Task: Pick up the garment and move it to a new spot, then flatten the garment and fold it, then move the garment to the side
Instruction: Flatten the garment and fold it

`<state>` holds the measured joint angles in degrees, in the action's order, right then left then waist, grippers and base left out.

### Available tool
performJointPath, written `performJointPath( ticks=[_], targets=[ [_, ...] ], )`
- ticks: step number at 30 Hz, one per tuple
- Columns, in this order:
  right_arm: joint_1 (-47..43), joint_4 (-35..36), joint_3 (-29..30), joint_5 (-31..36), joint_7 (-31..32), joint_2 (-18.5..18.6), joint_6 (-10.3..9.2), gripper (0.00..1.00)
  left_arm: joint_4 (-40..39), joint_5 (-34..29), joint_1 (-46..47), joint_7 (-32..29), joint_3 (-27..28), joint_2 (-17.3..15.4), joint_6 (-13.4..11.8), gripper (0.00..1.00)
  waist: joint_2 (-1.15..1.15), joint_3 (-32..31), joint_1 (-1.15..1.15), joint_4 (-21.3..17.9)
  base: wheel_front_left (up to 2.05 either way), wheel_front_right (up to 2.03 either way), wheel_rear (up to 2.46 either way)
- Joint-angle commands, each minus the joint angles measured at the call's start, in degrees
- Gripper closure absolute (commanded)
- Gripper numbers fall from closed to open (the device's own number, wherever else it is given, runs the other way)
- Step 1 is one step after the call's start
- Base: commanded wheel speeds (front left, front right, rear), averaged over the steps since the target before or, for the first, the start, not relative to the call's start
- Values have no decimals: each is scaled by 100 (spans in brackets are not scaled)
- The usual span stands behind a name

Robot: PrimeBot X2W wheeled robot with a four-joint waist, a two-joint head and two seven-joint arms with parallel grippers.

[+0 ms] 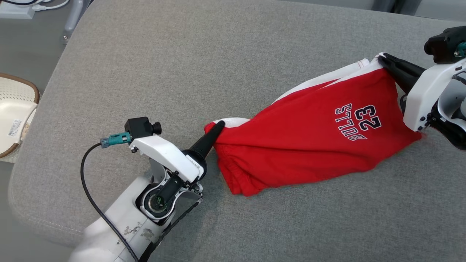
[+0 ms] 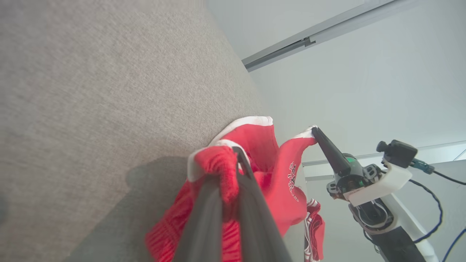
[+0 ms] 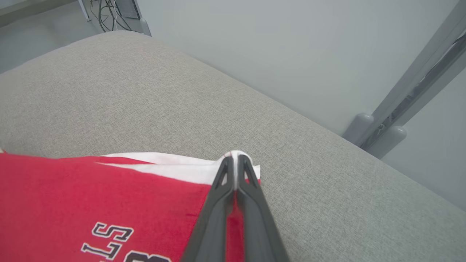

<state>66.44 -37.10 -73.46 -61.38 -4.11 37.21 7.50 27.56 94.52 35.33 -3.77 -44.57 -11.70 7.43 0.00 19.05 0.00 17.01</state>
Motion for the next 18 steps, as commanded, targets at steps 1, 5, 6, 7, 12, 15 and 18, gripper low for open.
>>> performJointPath(
  ticks=[1,5,6,7,12,15,18],
  targets=[
    [47,-67,-1,29,-66,-18,-2,100,59,-62,96,59,82,15,9,100,0,47,0,30,0,0,0],
    [68,-235,0,76,-132,-74,-2,100,105,-185,172,278,250,135,9,100,0,134,0,67,0,0,0],
    [66,-275,1,89,-141,-85,-2,100,96,-227,177,324,272,168,9,100,0,153,0,75,0,0,0],
    [68,-325,1,89,-154,-94,-2,100,89,-251,172,358,288,197,9,100,0,173,0,84,0,0,0],
    [102,-548,1,188,-251,-165,-2,100,28,-400,150,456,306,272,9,100,0,256,0,138,0,0,0],
    [145,-648,1,268,-374,-210,-2,100,8,-448,155,493,281,312,9,100,0,305,0,174,0,0,0],
    [210,-735,0,371,-499,-261,-2,100,-23,-535,203,579,253,353,9,100,0,363,0,210,0,0,0]
  ],
)
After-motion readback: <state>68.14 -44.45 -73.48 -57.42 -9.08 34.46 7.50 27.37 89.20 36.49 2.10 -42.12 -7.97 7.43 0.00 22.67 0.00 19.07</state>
